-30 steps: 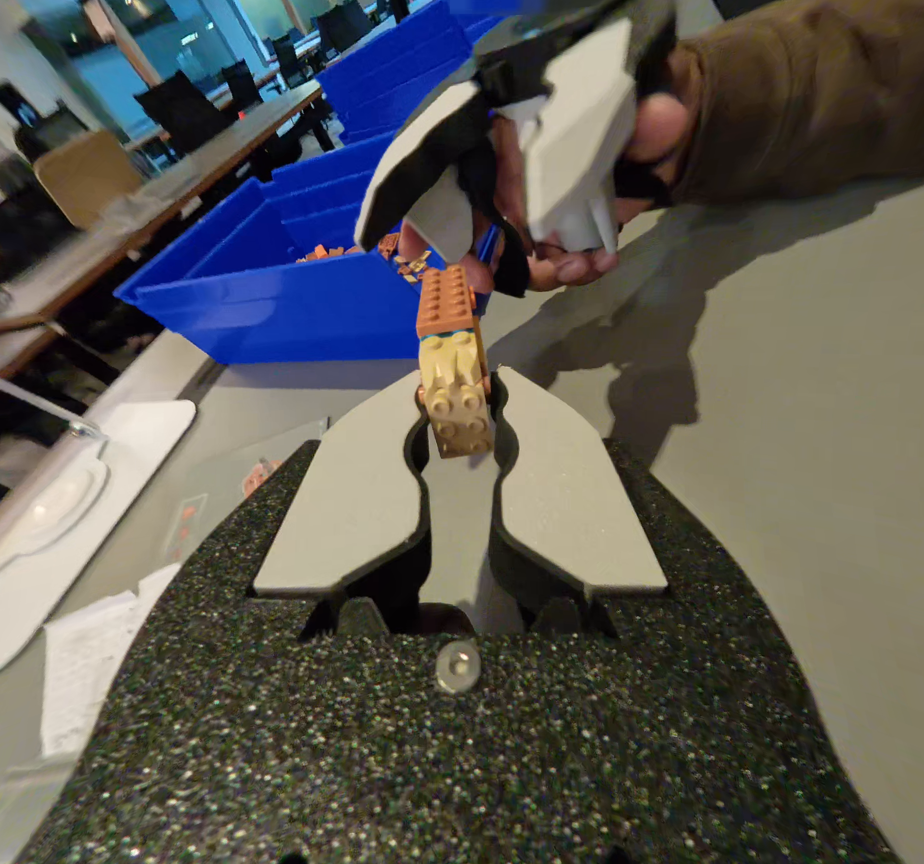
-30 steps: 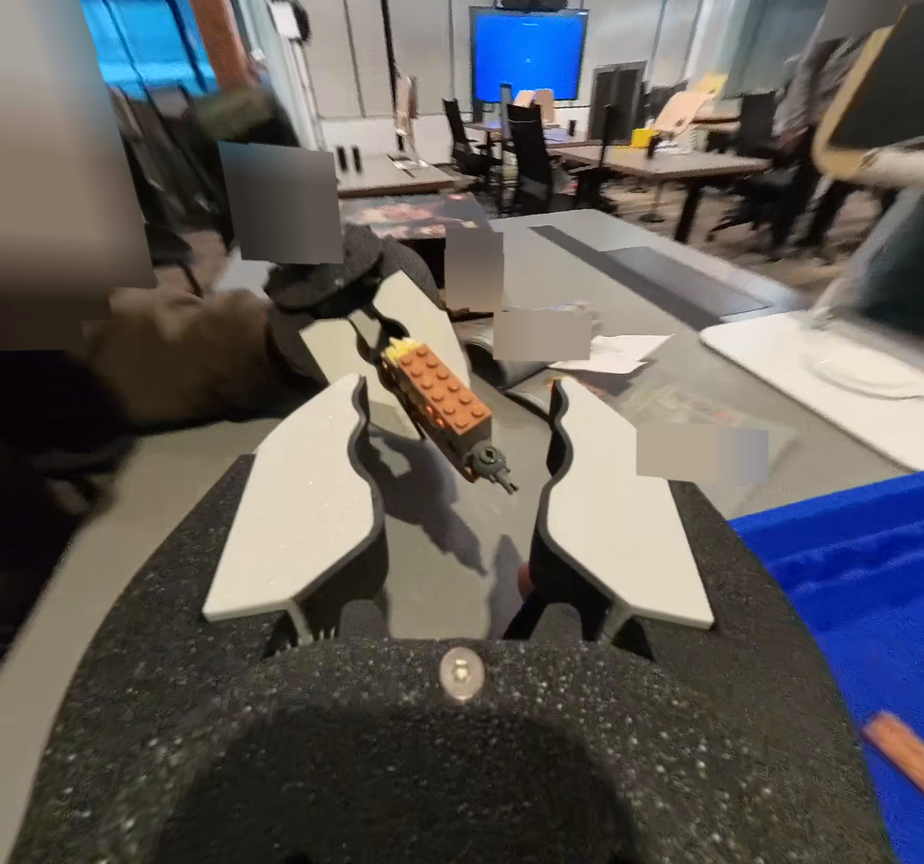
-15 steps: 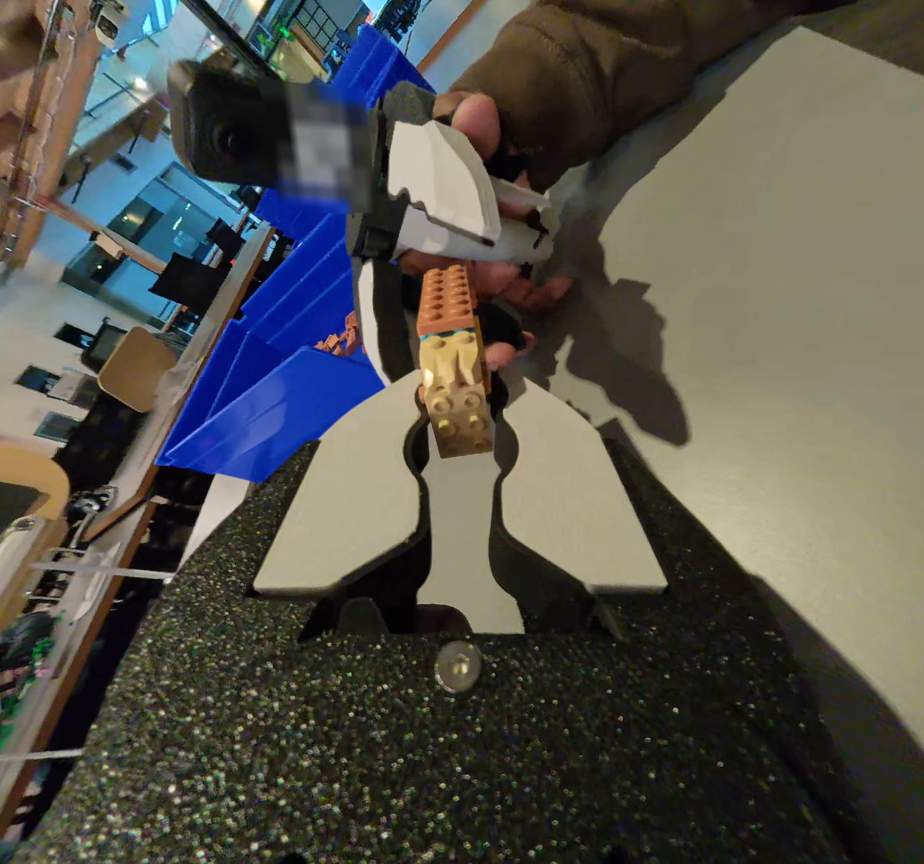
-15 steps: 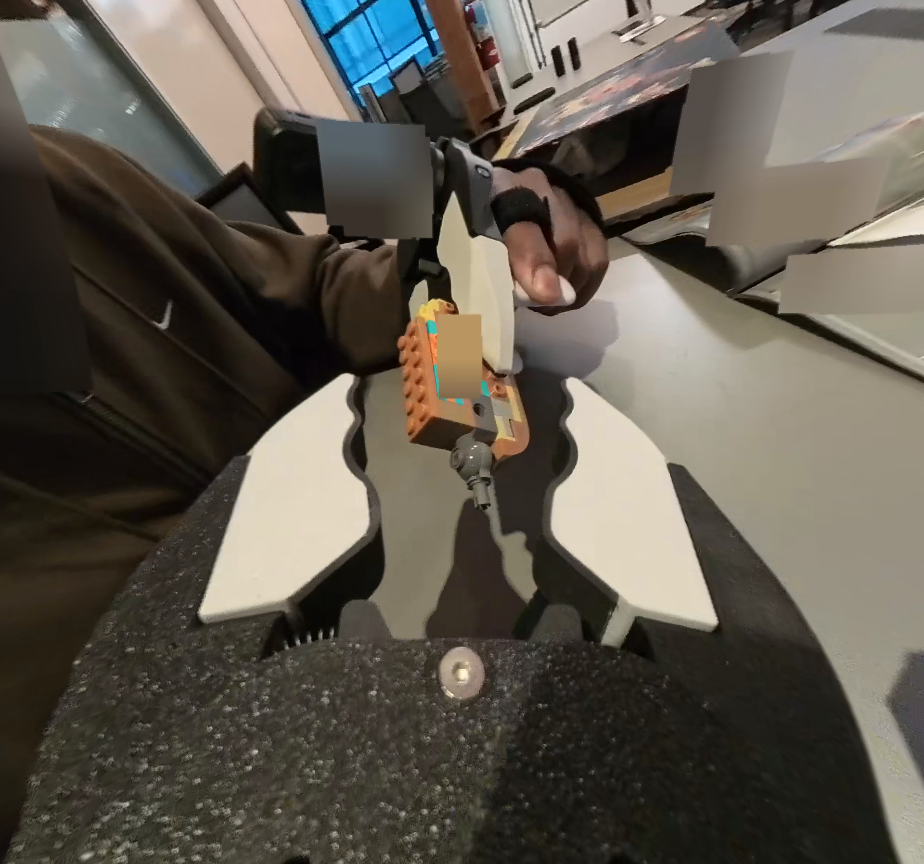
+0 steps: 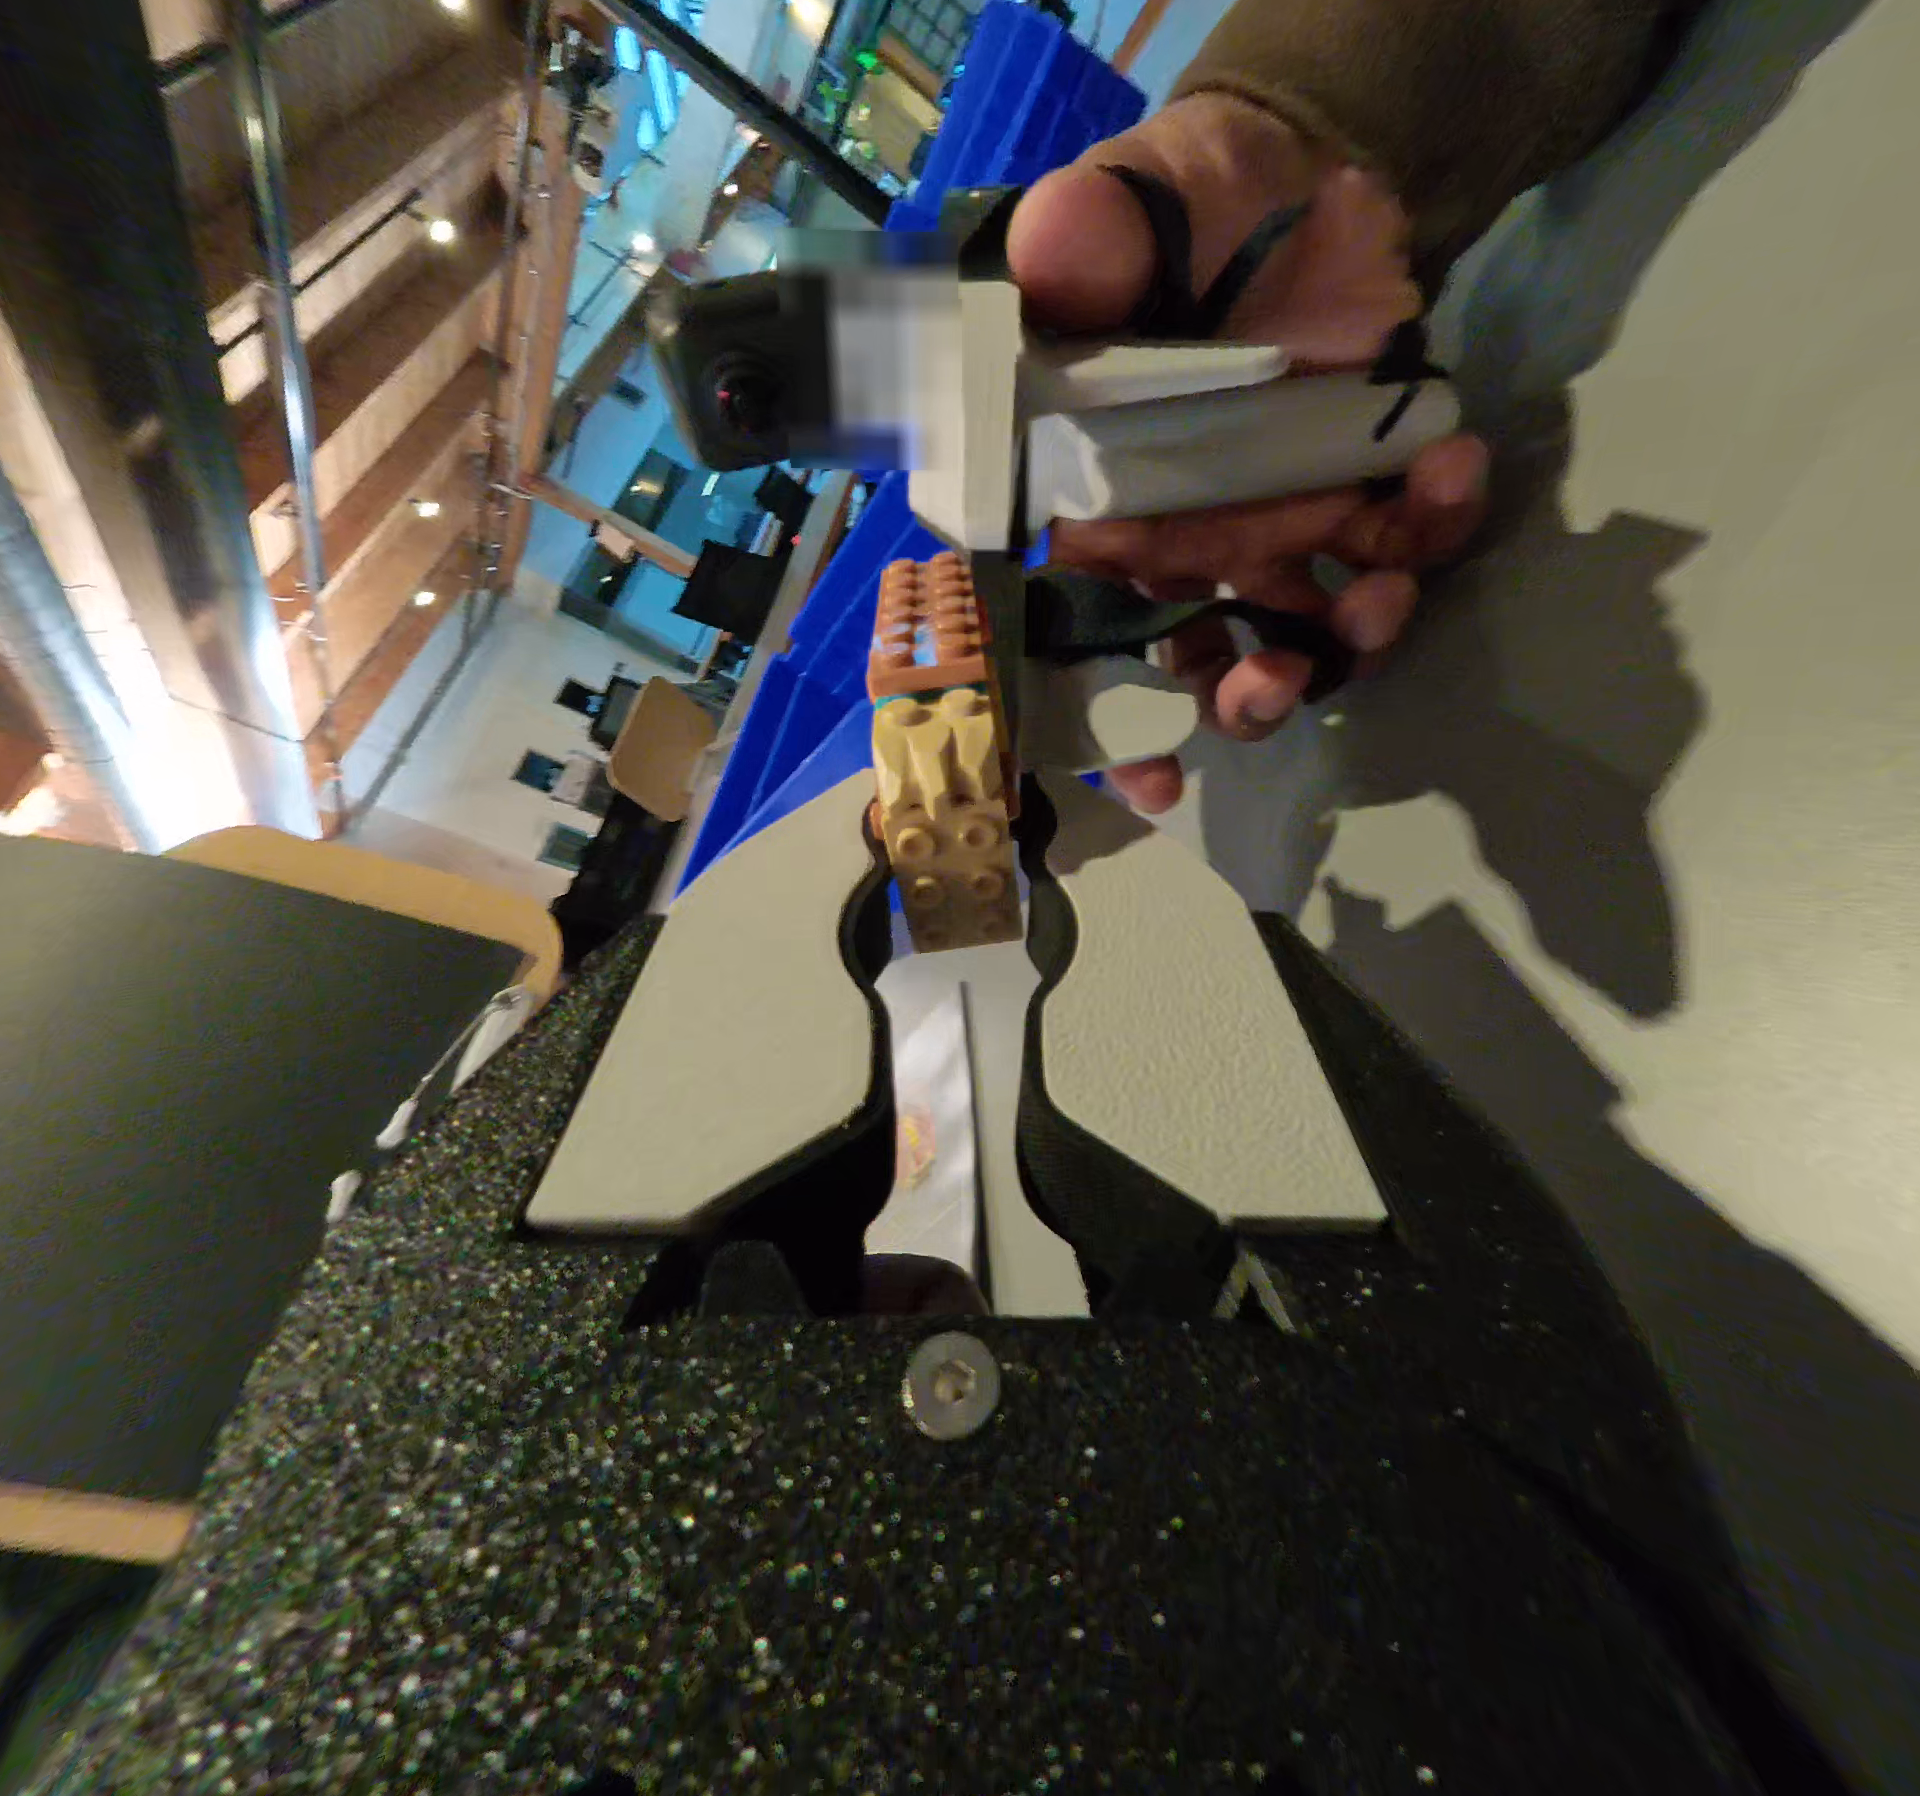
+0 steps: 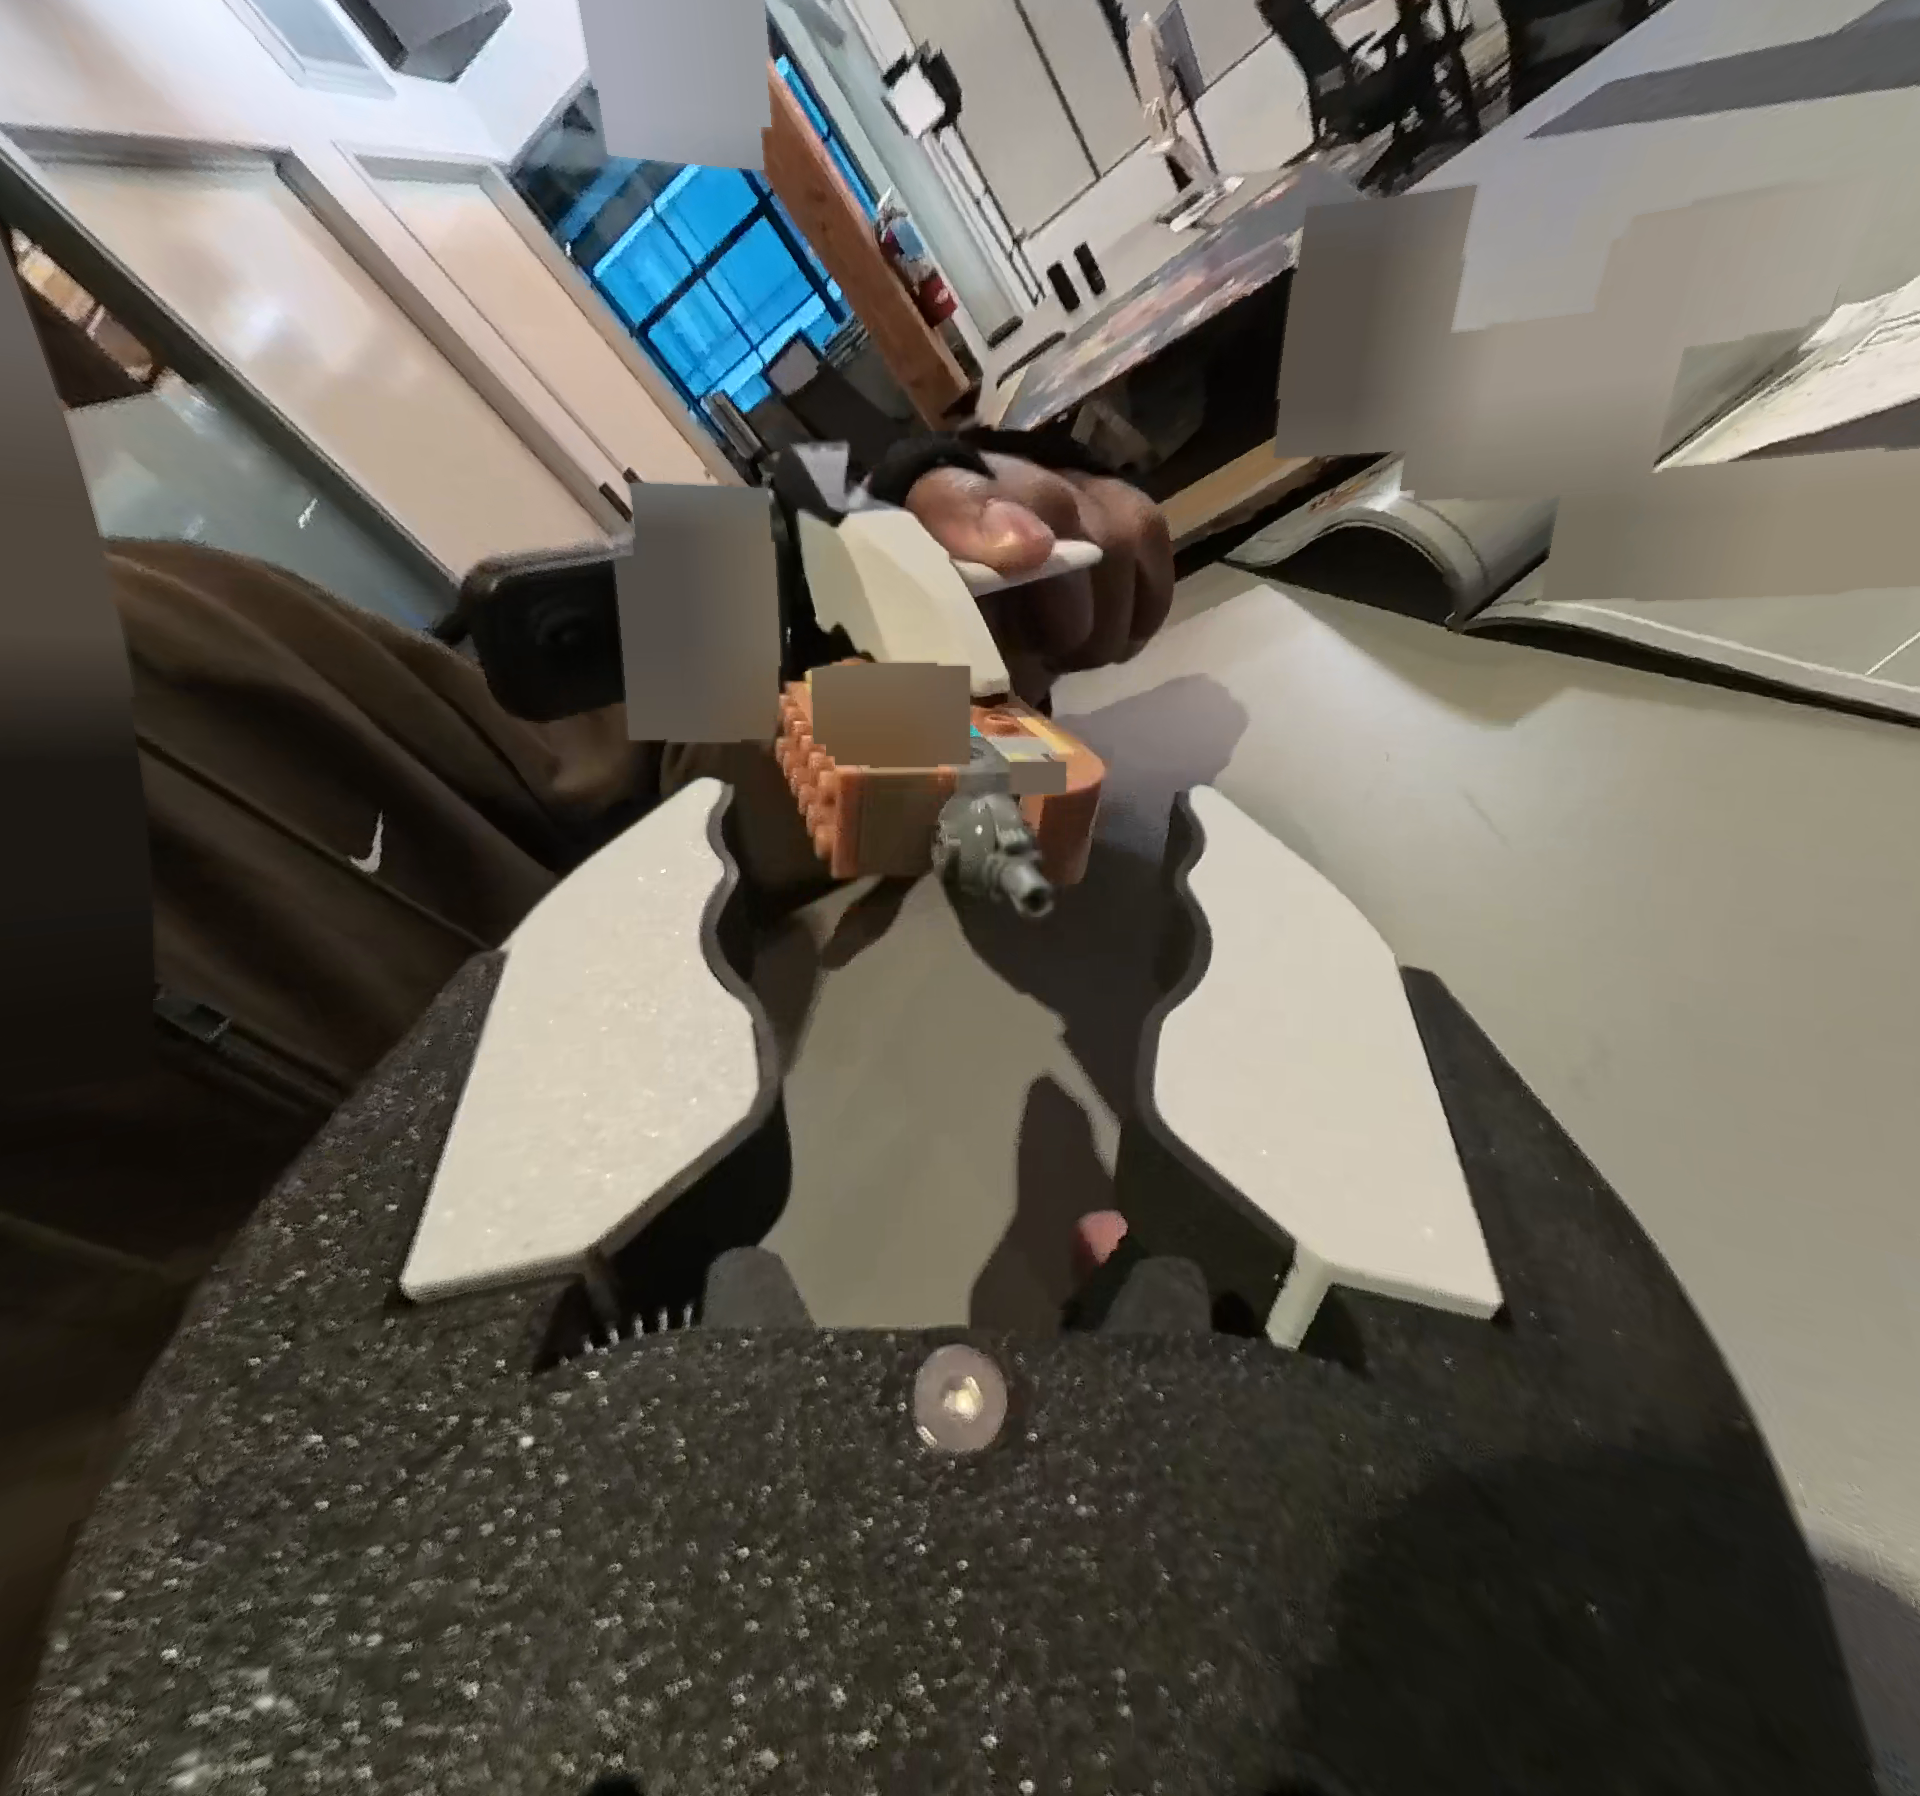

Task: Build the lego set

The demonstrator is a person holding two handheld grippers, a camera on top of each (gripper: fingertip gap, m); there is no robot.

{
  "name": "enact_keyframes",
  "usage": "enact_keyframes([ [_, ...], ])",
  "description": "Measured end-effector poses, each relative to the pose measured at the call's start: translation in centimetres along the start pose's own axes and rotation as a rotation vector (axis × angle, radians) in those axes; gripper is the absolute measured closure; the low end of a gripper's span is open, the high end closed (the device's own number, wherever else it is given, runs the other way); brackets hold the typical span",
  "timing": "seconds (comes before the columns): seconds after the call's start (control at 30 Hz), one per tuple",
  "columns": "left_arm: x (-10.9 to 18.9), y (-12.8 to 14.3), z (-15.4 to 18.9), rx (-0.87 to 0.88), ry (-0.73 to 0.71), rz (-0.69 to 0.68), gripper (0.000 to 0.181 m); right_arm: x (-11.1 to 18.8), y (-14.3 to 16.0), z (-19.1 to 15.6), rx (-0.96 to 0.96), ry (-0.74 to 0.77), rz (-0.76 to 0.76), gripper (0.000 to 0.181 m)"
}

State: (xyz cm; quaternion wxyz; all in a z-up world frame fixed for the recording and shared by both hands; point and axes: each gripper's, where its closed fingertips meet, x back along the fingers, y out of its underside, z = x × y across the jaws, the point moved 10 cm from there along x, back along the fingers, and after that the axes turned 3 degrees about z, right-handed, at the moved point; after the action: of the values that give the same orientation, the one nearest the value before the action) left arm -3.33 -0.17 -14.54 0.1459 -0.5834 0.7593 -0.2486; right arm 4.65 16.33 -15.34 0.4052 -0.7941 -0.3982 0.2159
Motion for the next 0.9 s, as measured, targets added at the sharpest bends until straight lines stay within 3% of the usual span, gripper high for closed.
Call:
enact_keyframes([
  [0.3,-0.8,-0.2,-0.1,-0.061,-0.236,-0.081,0.159,-0.9,-0.1,0.2,-0.146,-0.023,0.296,0.105],
  [0.9,-1.6,-0.2,0.1,-0.039,-0.294,-0.091,0.159,-1.5,0.4,0.2,-0.166,-0.03,0.346,0.125],
])
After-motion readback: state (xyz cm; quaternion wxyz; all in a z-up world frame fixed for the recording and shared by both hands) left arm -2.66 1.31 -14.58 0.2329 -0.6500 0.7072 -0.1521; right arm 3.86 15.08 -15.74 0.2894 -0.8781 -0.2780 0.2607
